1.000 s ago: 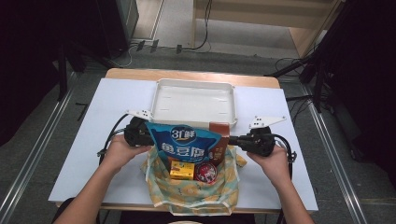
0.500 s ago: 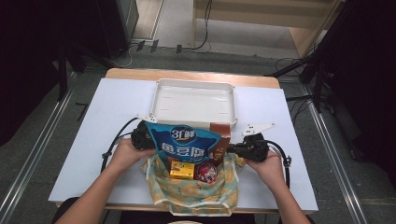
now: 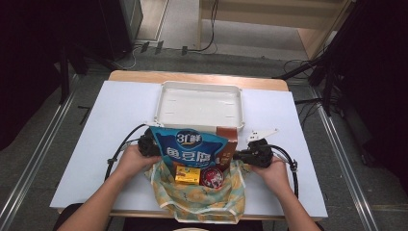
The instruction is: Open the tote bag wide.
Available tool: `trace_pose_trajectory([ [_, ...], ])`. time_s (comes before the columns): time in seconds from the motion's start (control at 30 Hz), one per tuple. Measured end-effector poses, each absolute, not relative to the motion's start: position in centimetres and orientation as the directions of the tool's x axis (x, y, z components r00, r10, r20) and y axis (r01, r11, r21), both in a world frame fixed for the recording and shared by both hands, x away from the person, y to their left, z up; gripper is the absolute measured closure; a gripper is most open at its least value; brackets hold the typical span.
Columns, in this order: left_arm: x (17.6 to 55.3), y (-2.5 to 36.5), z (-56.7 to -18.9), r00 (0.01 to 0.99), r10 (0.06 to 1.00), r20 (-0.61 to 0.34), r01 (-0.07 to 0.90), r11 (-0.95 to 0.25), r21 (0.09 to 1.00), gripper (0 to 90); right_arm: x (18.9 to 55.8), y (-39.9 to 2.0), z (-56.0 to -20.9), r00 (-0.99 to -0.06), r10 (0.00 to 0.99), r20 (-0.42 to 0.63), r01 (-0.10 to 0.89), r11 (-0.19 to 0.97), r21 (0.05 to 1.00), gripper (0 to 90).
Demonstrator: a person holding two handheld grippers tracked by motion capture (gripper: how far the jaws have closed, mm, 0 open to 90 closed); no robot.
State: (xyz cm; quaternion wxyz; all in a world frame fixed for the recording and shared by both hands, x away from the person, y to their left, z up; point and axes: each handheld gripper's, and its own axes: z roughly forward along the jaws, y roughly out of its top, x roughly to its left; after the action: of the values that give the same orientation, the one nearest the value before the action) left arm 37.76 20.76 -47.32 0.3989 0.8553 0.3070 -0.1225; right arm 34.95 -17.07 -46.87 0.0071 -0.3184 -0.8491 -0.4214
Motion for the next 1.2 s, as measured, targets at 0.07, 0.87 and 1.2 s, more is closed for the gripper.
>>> trace_pose_trajectory([
  [0.07,37.8,20.8,-47.4,0.787,0.423,-0.45,0.616,-0.497,0.61,90.0,35.1,-17.0,-47.1,-0.8,0.531,0.279,0.544,0.446,0.711,90.0],
  [0.87,37.6,22.0,-45.6,0.798,0.418,-0.435,0.6,-0.482,0.638,78.2,35.4,-18.4,-45.7,-0.807,0.528,0.264,0.524,0.436,0.732,80.2],
  [1.2,37.3,22.5,-44.6,0.803,0.42,-0.424,0.592,-0.475,0.651,66.0,35.4,-19.4,-45.0,-0.784,0.566,0.257,0.529,0.391,0.753,67.7],
])
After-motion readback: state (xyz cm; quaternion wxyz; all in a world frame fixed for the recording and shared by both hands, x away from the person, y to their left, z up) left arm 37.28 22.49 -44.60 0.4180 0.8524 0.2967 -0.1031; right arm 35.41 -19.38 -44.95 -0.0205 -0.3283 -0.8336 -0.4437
